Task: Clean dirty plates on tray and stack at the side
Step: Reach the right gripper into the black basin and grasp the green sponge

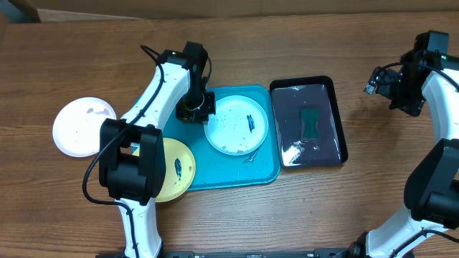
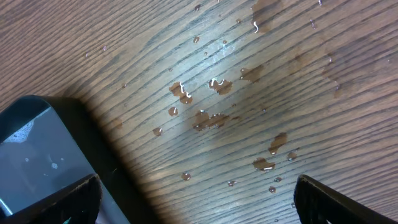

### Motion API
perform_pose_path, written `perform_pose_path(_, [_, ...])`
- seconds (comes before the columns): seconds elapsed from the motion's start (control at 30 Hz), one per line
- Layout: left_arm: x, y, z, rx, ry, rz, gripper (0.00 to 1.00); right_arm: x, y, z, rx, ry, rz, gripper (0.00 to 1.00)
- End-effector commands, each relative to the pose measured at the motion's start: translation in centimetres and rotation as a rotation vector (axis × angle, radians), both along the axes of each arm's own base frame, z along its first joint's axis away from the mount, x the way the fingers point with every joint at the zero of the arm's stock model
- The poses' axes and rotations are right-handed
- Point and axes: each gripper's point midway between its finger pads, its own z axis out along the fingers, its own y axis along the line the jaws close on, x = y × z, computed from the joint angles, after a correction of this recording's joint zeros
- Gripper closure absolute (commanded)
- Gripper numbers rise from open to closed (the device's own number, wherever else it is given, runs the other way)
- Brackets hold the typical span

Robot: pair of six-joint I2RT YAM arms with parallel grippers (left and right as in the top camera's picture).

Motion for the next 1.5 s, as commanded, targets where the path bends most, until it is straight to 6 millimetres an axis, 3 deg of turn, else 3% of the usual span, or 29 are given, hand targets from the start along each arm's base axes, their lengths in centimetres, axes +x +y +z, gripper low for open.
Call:
perform_pose_path(0.0, [1.4,0.3,1.3,0.015,-0.041,-0.017,0.82,0.2,-0.1,0.7,-0.006,-0.019,-0.007,0.0])
perform_pose_path(0.07, [1.7,0.8,2.2,0.038,-0.05,-0.016,0.7,0.2,-0.1,0.7,-0.006,-0.018,-0.007,0.0])
perform_pose_path(0.2, [1.7,1.3,3.2,0.071,-0.051,-0.016,0.62,0.2,-0.1,0.7,-0.006,-0.018,-0.007,0.0])
perform_pose_path(0.4, [1.9,2.6,2.9,0.148,-0.06,0.031,0.62,0.2,-0.1,0.7,-0.006,-0.018,-0.007,0.0])
perform_pose_path(0.57, [2.4,1.4,2.1,0.098,-0.079,0.031,0.65,0.2,-0.1,0.7,-0.006,-0.018,-0.007,0.0])
perform_pose_path(0.87, [0.6,1.2,-0.2,0.108,-0.026,-0.001,0.64,0.2,-0.1,0.7,-0.006,-0.019,-0.007,0.0])
perform_pose_path(1.07, [-0.4,-0.3,-2.1,0.002,-0.007,-0.103,0.66,0.5,0.1,0.8,0.008,-0.031,-0.011,0.0])
perform_pose_path(1.17, [-0.4,-0.3,-2.4,0.001,-0.009,-0.102,0.69,1.0,2.0,1.1,0.133,-0.056,-0.035,0.0])
perform_pose_path(1.3, [-0.4,-0.4,-3.0,-0.001,-0.02,-0.103,0.7,0.1,6.7,2.2,0.393,-0.053,0.06,0.0])
perform_pose_path(1.37, [-0.5,-0.4,-3.3,-0.001,-0.017,-0.092,0.71,-0.1,8.8,3.2,0.5,-0.08,0.148,0.3])
perform_pose_path(1.4, [-0.5,-0.5,-3.4,-0.004,-0.016,-0.089,0.72,-0.4,9.4,3.3,0.516,-0.072,0.167,0.38])
perform_pose_path(1.47, [-0.6,-0.7,-3.6,-0.016,-0.016,-0.088,0.73,-1.3,10.3,2.7,0.473,-0.02,0.206,0.39])
